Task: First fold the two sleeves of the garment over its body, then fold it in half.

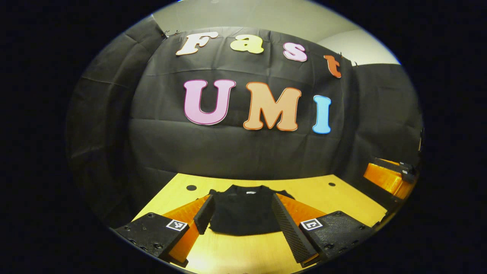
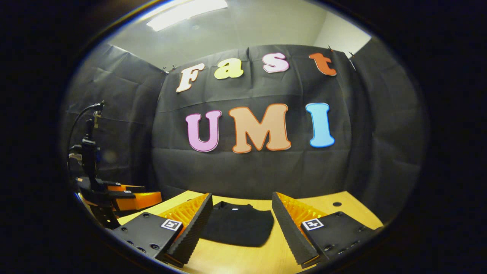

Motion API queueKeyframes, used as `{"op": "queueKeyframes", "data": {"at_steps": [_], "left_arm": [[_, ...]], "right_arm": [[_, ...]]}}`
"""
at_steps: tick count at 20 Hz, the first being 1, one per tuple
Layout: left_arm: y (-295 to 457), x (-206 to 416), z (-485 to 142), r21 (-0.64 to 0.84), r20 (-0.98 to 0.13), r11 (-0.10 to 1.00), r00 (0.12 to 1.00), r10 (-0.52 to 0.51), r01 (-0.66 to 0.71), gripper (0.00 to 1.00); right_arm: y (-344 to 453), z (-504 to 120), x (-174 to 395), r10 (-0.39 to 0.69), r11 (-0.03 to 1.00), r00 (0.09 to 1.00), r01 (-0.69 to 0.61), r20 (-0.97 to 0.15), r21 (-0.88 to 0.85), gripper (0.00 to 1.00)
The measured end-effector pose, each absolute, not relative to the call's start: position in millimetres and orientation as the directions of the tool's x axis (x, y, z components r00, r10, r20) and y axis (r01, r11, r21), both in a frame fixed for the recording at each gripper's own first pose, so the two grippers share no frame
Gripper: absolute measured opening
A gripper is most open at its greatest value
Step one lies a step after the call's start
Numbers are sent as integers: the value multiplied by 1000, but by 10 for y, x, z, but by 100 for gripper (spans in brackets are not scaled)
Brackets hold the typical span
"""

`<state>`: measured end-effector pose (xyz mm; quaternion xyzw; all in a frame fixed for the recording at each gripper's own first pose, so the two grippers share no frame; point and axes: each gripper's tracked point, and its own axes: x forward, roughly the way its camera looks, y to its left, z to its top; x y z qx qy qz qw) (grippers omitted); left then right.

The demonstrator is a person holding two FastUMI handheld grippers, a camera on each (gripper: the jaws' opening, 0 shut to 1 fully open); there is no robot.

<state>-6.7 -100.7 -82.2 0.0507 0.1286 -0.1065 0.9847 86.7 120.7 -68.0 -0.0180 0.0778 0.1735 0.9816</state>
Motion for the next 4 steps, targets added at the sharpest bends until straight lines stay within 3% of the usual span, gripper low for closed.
{"op": "queueKeyframes", "data": {"at_steps": [4], "left_arm": [[-993, -114, -875, 63, -275, 971, 939, -206, 231, 92]], "right_arm": [[1173, -557, 878, 316, 947, 940, -320, -130, -9, 99]]}}
